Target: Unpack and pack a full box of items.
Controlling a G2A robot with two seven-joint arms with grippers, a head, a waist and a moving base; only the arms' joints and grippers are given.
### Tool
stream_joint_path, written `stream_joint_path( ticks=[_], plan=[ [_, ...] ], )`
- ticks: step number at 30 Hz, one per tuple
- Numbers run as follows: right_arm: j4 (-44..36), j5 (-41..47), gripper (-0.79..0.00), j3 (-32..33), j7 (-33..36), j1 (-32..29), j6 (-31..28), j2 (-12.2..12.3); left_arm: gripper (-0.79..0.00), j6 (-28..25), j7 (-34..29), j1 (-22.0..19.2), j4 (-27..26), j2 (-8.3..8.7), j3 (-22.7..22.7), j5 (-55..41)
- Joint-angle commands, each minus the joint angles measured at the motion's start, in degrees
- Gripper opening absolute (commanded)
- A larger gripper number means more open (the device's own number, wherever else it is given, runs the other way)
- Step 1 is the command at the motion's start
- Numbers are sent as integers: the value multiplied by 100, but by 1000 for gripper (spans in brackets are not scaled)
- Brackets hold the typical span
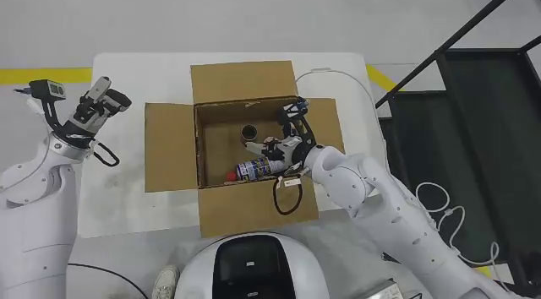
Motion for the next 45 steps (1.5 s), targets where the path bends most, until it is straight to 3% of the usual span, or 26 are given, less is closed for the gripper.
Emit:
stream_joint_path(
  ticks=[1,13,30,38,45],
  plan=[
    [43,46,0,-9,-82,20,2,-17,0,0,0,0,0,0,0,0],
    [1458,-836,0,-1434,270,1469,384,-456,0,0,0,0,0,0,0,0],
    [1613,-895,0,-1498,232,1534,435,-500,0,0,0,0,0,0,0,0],
    [2532,-829,0,-2209,577,2354,1011,-947,0,0,0,0,0,0,0,0],
    [3478,-729,0,-2724,385,2766,1640,-1403,0,0,0,0,0,0,0,0]
  ],
)
